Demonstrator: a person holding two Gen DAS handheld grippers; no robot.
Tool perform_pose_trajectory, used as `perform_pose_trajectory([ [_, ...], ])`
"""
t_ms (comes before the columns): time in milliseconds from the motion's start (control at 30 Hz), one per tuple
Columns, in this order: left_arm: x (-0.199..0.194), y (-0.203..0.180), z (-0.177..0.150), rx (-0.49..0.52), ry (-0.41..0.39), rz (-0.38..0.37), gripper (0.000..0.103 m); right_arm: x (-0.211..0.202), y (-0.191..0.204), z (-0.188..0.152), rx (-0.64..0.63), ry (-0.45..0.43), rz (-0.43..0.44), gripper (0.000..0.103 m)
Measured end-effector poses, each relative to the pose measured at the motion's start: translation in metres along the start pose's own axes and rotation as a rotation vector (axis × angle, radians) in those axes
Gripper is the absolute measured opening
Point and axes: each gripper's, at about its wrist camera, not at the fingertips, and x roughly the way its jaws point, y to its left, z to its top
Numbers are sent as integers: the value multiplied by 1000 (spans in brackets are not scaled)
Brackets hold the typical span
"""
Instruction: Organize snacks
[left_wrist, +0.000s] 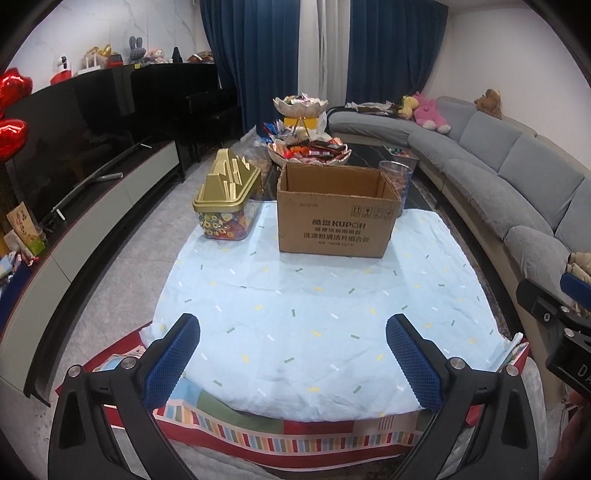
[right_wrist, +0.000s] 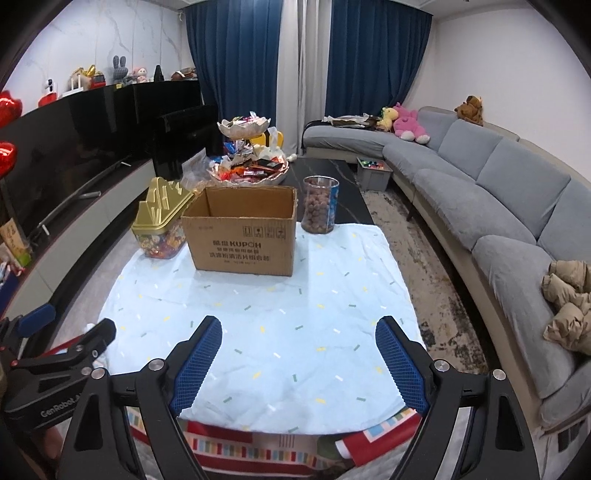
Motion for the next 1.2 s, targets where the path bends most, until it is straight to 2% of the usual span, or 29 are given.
perform_pose_trajectory([
  [1200,-5,-1,0,-5,-17,-2,103,-4,5,-1,-4,-8,7,86],
])
